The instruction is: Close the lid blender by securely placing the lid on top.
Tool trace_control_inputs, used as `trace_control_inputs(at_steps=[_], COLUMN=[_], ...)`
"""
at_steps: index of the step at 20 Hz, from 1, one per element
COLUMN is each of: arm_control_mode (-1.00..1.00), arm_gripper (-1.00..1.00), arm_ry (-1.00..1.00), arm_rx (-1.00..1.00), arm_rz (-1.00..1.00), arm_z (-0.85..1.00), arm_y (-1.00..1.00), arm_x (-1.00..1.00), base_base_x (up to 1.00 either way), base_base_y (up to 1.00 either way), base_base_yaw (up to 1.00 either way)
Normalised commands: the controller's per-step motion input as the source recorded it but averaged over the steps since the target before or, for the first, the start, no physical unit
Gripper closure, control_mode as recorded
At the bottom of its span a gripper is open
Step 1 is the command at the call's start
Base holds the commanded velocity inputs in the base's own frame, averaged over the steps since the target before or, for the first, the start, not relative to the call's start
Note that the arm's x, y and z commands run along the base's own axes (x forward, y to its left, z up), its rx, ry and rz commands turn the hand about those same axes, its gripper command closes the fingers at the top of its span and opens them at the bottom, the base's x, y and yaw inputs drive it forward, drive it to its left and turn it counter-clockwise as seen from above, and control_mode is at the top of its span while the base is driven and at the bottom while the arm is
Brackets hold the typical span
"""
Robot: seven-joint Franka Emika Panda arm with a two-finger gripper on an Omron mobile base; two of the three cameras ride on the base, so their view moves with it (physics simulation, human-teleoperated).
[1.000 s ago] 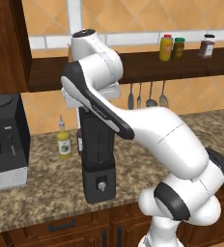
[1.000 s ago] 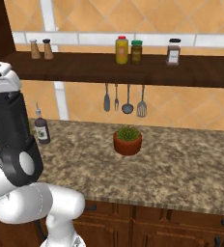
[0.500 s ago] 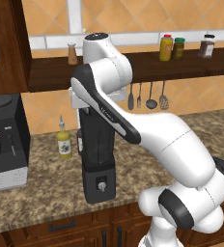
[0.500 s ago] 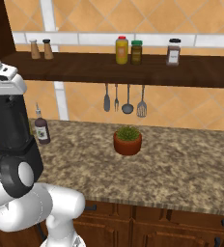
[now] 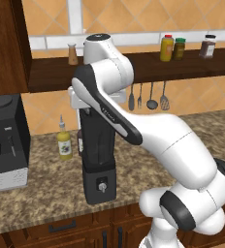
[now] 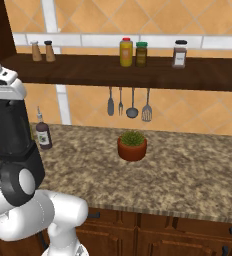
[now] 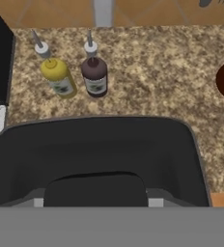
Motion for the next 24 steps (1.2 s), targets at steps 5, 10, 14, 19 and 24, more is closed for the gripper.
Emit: trace_control_inputs(at_steps=[5, 10, 14, 19, 24], arm_control_mode=[-1.00, -1.00, -1.00, -1.00, -1.00], arm_gripper=[-1.00, -1.00, -1.00, -1.00, -1.00], arm_ry=[0.00, -0.05, -0.03, -0.03, -0.04], arm_rx=[0.00, 0.00, 0.00, 0.00, 0.00], arm_rz=[-0.02, 0.00, 0.00, 0.00, 0.00], arm_z=[0.00, 0.00, 0.05, 0.04, 0.35], arm_y=[0.00, 0.00, -0.02, -0.17, -0.20], arm_x=[0.00, -0.19, -0.45, -0.39, -0.41], base_base_x=[0.00, 0.00, 0.00, 0.00, 0.00], base_base_y=[0.00, 0.00, 0.00, 0.00, 0.00], base_base_yaw=[0.00, 0.00, 0.00, 0.00, 0.00])
